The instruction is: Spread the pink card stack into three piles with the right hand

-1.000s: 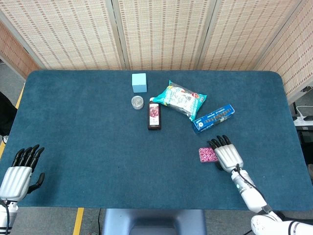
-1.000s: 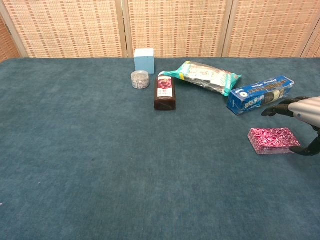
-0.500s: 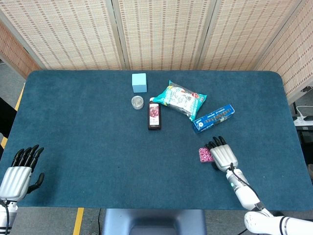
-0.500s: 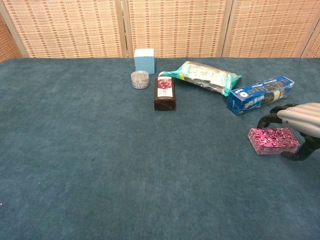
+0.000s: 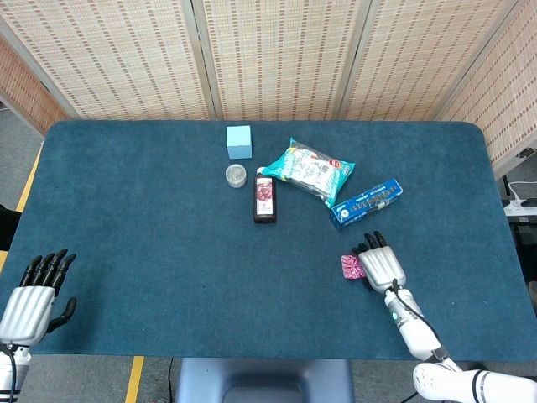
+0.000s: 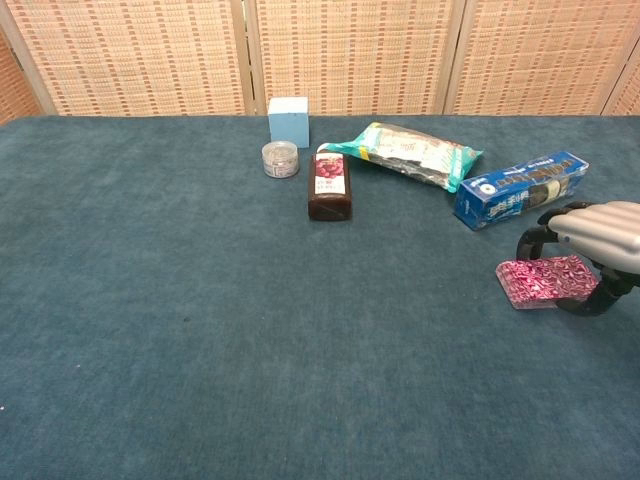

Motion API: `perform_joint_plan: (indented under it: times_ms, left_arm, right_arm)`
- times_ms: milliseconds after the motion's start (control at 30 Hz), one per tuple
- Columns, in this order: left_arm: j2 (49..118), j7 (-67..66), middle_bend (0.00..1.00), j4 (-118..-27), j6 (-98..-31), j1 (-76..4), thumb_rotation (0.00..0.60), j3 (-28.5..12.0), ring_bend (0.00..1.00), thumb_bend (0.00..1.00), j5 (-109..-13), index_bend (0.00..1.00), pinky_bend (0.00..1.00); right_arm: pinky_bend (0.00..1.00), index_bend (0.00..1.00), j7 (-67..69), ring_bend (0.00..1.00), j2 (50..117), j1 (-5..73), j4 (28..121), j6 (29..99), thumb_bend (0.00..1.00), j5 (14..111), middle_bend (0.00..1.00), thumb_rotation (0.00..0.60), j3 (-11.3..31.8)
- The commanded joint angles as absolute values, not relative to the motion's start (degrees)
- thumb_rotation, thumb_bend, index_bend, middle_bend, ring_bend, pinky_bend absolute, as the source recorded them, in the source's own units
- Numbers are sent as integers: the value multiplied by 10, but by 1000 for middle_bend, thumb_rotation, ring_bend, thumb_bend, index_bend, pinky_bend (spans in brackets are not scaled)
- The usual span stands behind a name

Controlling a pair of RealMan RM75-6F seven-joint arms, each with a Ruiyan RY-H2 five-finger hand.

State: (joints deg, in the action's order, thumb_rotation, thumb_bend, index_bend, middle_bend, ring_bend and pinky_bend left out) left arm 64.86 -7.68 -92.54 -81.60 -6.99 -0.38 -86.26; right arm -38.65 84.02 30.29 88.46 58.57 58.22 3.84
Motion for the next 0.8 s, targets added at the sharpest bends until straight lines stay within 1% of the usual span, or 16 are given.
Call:
perform_joint_plan:
  times_ms: [33,100,400,500,600,800]
  left_arm:
    - [648,-77,0,-926,-816,-69,600,-3,0,436,-863,0,47]
    - [647,-77,0,-928,-817,-68,600,-2,0,436,-863,0,47]
    - [640,-75,0,-933,-823,-63,600,2,0,436,-868,0,47]
    - [649,-77,0,-926,-812,-72,600,-6,0,436,-859,0,47]
    - [649,-77,0,-926,-814,-71,600,-5,0,437,-860,0,47]
    - [650,-79,0,-928,-815,-71,600,-6,0,437,-859,0,47]
  right_arm:
    - [0,350,-387,91,843,304,883,589,269,581,283,600,37]
    - [0,374,-388,107,845,304,882,592,269,581,300,600,37]
    - [2,548,-396,168,853,304,876,614,269,584,384,600,35]
    - [4,591,-396,179,855,303,875,621,269,588,405,600,35]
    - [4,618,-396,188,852,302,881,628,270,593,421,600,35]
    - [4,637,-388,191,830,295,920,655,270,617,432,600,37]
